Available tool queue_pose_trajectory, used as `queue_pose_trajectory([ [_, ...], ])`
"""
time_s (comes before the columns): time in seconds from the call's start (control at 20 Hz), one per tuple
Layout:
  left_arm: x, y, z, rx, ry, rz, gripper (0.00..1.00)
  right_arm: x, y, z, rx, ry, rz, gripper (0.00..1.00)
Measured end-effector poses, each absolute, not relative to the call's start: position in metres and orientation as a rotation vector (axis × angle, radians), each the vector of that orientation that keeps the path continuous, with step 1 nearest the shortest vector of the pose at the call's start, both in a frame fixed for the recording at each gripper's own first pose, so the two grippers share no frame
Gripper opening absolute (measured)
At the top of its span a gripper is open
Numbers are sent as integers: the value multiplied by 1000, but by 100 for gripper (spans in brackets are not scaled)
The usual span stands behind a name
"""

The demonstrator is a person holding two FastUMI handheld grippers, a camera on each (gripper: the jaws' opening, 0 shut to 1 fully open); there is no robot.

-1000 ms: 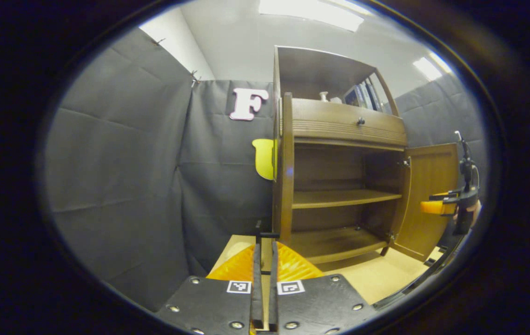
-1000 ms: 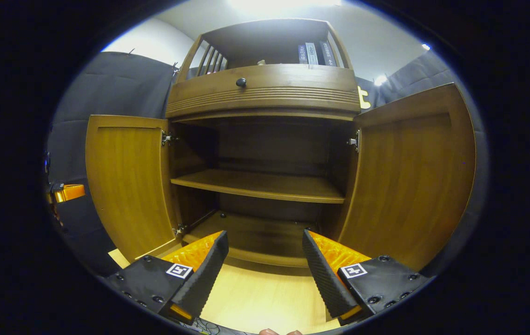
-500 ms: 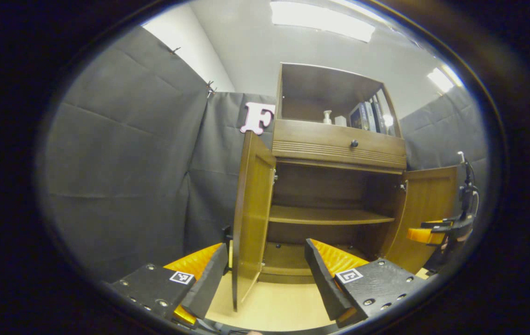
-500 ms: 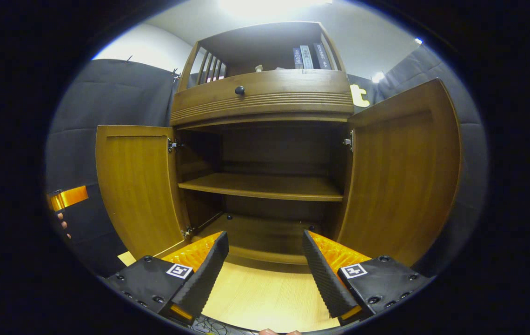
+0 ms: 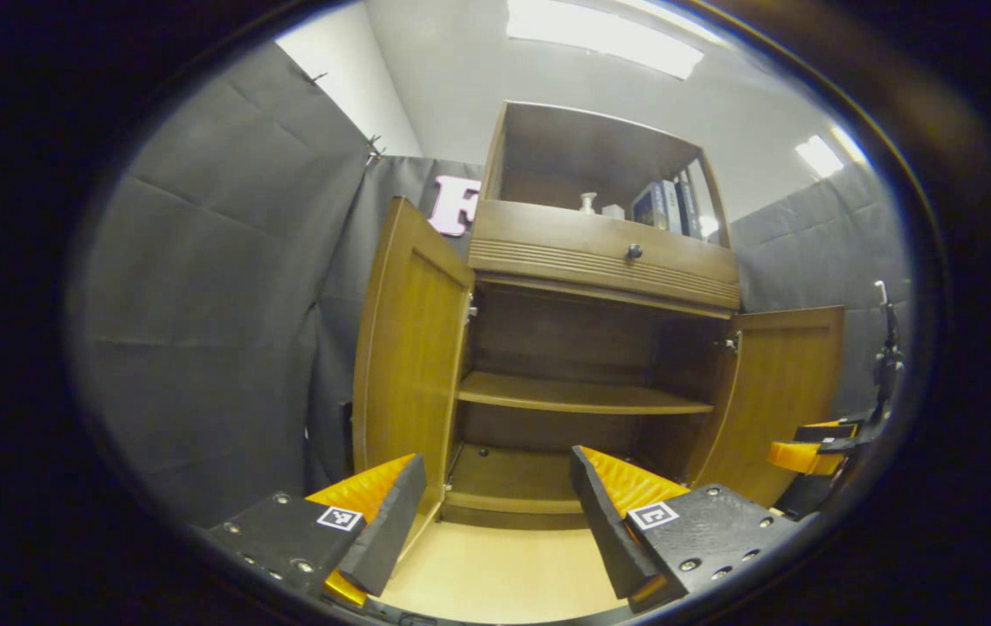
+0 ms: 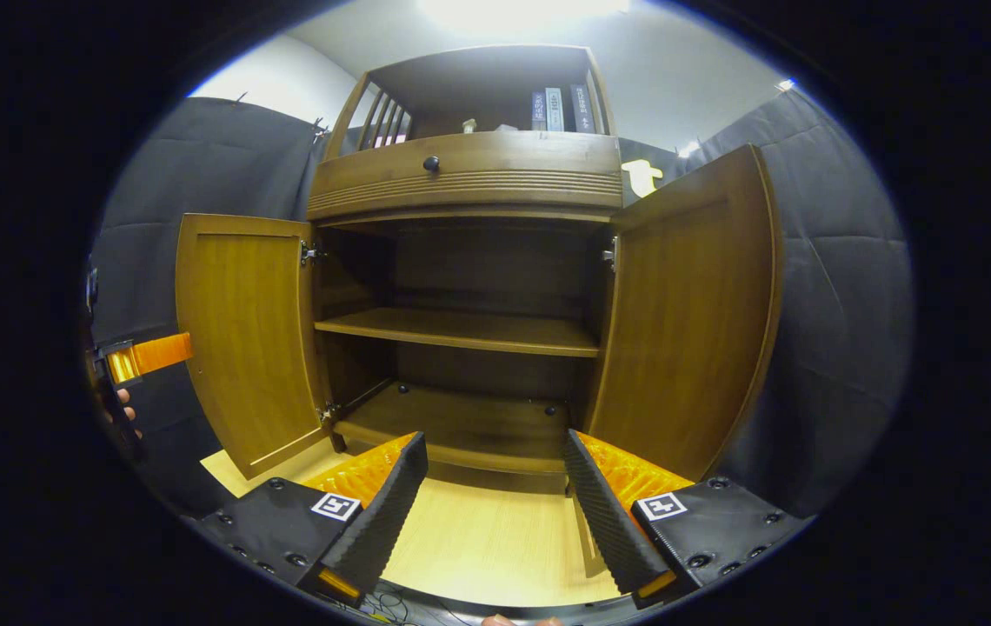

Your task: Open the right door of the double-door shoe cabinet with the right hand, and open the left door with the left hand.

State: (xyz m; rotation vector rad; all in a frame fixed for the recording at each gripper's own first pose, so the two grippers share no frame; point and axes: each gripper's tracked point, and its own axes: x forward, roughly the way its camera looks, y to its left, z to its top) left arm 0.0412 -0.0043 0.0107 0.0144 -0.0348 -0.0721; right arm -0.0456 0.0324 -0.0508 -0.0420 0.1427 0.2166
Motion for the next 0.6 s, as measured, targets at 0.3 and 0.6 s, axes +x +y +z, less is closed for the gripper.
queue_pose_trajectory([
  [0.3,51,-19,-3,23,-4,-107,94,-49,35,-52,-59,142,219,100],
  [0.6,30,-26,-10,73,1,-120,94,-47,59,-62,-52,199,307,100],
])
